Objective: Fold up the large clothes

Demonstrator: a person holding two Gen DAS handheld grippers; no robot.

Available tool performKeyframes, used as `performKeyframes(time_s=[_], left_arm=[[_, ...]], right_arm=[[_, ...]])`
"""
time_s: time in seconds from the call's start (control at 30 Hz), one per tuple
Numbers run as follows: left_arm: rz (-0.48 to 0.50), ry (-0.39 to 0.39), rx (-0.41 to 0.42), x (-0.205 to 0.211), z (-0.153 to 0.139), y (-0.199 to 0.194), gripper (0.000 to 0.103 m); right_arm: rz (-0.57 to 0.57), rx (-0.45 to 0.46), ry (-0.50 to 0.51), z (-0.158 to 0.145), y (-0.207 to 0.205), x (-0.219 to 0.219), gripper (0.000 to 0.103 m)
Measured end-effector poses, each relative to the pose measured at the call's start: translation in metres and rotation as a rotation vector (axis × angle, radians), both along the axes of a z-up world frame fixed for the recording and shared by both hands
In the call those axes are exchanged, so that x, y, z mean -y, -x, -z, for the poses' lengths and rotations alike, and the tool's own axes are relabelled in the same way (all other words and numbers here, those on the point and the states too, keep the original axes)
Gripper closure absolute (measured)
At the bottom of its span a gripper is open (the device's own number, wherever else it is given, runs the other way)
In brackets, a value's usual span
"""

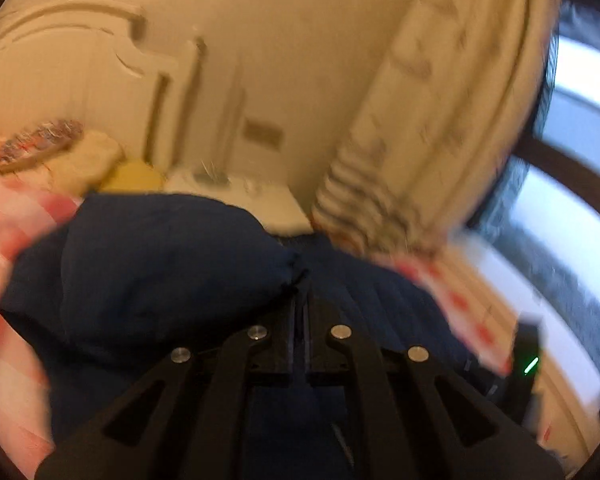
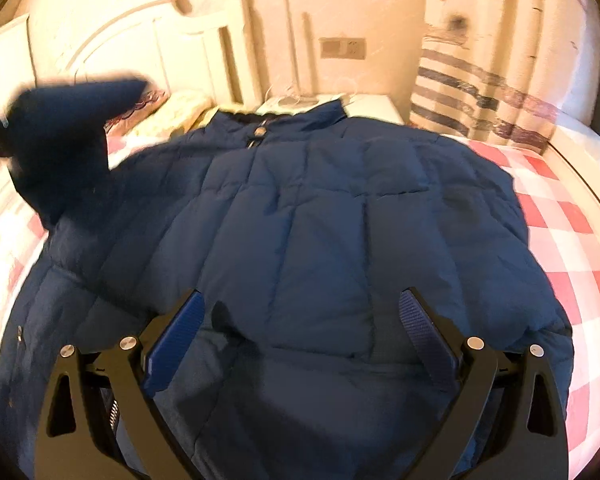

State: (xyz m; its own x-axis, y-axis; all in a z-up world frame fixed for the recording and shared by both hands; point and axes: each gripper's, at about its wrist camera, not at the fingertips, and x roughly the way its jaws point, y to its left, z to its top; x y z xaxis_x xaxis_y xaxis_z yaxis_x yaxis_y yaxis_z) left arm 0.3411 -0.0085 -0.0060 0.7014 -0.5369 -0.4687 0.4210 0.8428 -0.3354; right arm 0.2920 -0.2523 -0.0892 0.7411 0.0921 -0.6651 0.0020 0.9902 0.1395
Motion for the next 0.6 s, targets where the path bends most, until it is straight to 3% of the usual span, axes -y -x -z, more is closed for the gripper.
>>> performKeyframes(time_s=[0.1, 0.2, 0.23, 0.27, 0.33, 0.4, 0.47, 0.5, 0.53, 0.6], left_arm=[[0.022, 0.004, -0.151, 0.029, 0.046, -0.006, 0.096], [0.080, -0.038, -0.225, 0.032, 0.061, -0.021, 0.094], [0.109, -0.048, -0.230, 0.032, 0.057, -0.019, 0.083], [0.127, -0.056, -0.218, 0.029, 0.056, -0.012, 0.062], [0.139, -0.078, -0.135, 0.022, 0.036, 0.007, 0.042], [0.126, -0.042, -0.034, 0.003, 0.012, 0.029, 0.032], [0.049, 0.027, 0.079, -0.030, -0.007, 0.053, 0.016], [-0.013, 0.047, 0.120, -0.045, -0.011, 0.060, 0.012], [-0.133, 0.043, 0.148, -0.069, -0.013, 0.067, 0.010], [-0.323, -0.007, 0.113, -0.099, -0.006, 0.065, 0.010]], right_arm=[[0.058, 0.030, -0.076, -0.003, 0.004, 0.018, 0.008], [0.091, 0.033, -0.157, -0.001, 0.004, 0.032, 0.008], [0.096, 0.033, -0.174, -0.001, 0.004, 0.035, 0.008], [0.100, 0.034, -0.187, -0.001, 0.004, 0.037, 0.008], [0.099, 0.036, -0.192, -0.001, 0.003, 0.037, 0.008], [0.097, 0.037, -0.188, -0.001, 0.003, 0.036, 0.008], [0.096, 0.037, -0.185, -0.001, 0.003, 0.035, 0.008], [0.096, 0.038, -0.185, -0.001, 0.003, 0.036, 0.008], [0.096, 0.038, -0.184, -0.001, 0.003, 0.036, 0.008], [0.095, 0.038, -0.179, -0.001, 0.003, 0.035, 0.008]])
